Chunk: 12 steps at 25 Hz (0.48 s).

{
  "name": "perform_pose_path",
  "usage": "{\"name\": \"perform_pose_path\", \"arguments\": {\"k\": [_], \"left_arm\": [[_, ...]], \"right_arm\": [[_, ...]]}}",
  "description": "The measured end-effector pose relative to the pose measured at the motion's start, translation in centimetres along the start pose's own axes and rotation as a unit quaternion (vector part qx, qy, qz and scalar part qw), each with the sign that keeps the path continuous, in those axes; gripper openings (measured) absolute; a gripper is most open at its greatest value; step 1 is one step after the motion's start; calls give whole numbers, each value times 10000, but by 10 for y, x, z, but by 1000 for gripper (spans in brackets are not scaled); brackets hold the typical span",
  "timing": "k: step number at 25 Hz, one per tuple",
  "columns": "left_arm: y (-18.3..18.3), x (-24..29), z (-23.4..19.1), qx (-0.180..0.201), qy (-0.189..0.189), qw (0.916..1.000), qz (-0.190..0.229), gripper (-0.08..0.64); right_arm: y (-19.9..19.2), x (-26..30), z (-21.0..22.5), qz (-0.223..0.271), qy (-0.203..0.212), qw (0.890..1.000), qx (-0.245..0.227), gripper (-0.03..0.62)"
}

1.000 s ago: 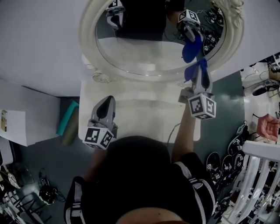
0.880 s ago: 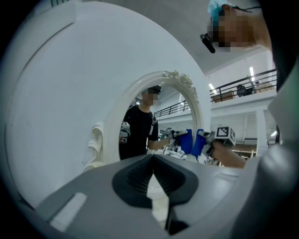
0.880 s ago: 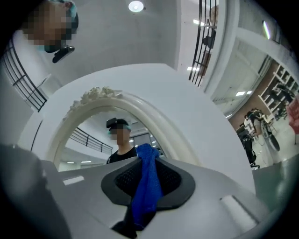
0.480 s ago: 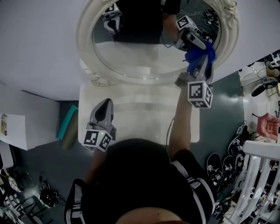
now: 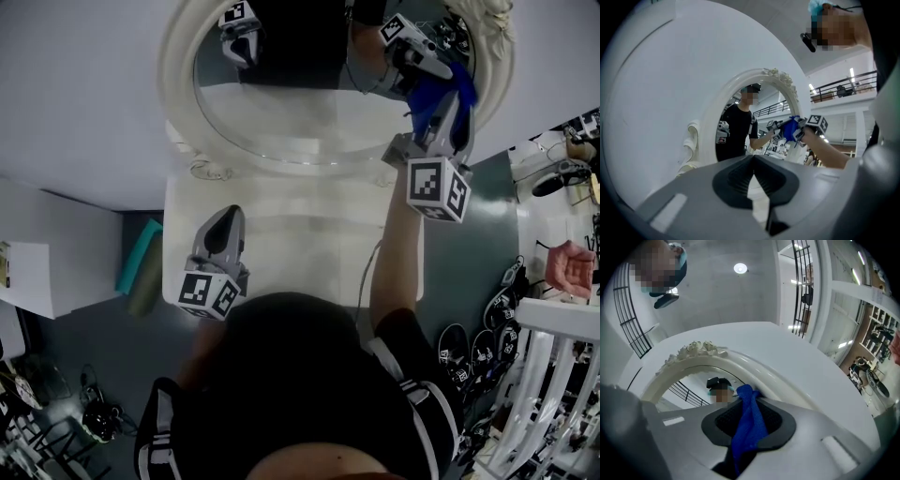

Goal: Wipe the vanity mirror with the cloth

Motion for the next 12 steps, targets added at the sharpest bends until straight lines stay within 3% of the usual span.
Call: {"name": "perform_pose_path", "arguments": {"k": [8,12], "left_arm": [[-1,1,0,-78,7,10000,-1,11],[-1,1,0,-83,3,10000,26,11]], "right_arm": [[29,14,-21,-60,387,9975,-583,61],[43,22,-41,-50,606,9916,-1142,60]]}}
Point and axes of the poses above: the fingertips, and each gripper's own axes: x forward along the fingers, z to its right, y out of its top, the point moved 8 cm from there along -x, backward along the fingers, and after that the axes turned 9 degrees about -z, right-handed, at the moved point
